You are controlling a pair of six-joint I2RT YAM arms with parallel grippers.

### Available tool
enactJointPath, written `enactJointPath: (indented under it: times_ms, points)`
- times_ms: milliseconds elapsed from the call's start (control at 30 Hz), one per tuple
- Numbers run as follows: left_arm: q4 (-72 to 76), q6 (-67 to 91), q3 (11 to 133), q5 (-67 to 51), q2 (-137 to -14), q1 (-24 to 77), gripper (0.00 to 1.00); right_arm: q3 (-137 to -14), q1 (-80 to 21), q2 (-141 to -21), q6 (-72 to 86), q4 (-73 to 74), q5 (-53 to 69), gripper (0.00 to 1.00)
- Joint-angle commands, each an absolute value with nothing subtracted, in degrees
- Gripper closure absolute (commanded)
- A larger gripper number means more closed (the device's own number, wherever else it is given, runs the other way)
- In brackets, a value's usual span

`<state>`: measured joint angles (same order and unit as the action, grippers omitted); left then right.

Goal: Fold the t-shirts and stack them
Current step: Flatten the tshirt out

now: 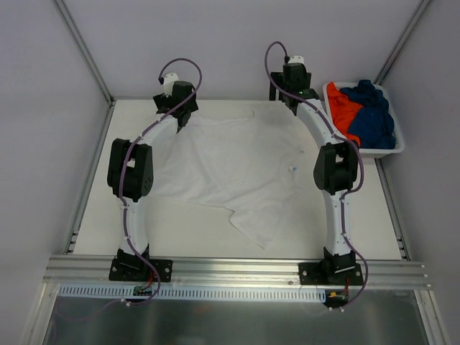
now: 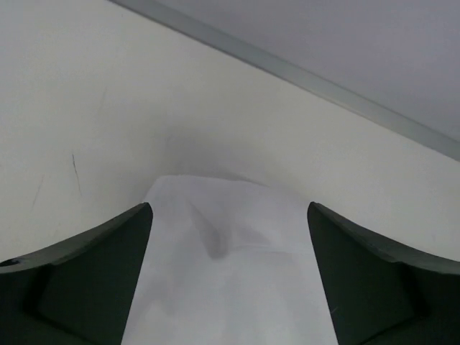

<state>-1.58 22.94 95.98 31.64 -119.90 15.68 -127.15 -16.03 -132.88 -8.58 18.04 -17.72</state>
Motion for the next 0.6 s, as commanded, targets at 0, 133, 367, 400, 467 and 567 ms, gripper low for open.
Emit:
enactJointPath:
  times_ms: [0,133,367,400,467,567]
  points:
    - [2.1,17.1,102.0,32.8,-120.7,15.5,0.01,-123.2,-17.7,-127.5,-13.4,12.0,-20.0,0.02]
    - [2.5,15.6,100.7,33.2,-116.8,15.6,0.01,-117.4,-17.8,-122.4,-12.4,11.1,-17.2,0.01]
    - [1.2,21.2,81.3,35.4,-103.4,17.6,0.4,-106.8,-24.6,-113.6,-12.0,17.4,-22.7,0.16]
    - [0.2,22.5,78.6,35.4,-101.5,17.8,0.6,-104.6,-25.3,-110.3,-10.2,17.6,-22.6,0.39]
    - [-3.4,28.4,70.9,33.9,-96.5,18.5,1.0,-98.0,-27.5,-105.5,-7.7,18.1,-23.0,0.97]
    - [-7.9,34.3,62.3,32.2,-90.0,19.8,1.0,-92.7,-30.3,-101.4,-3.0,21.6,-21.9,0.99]
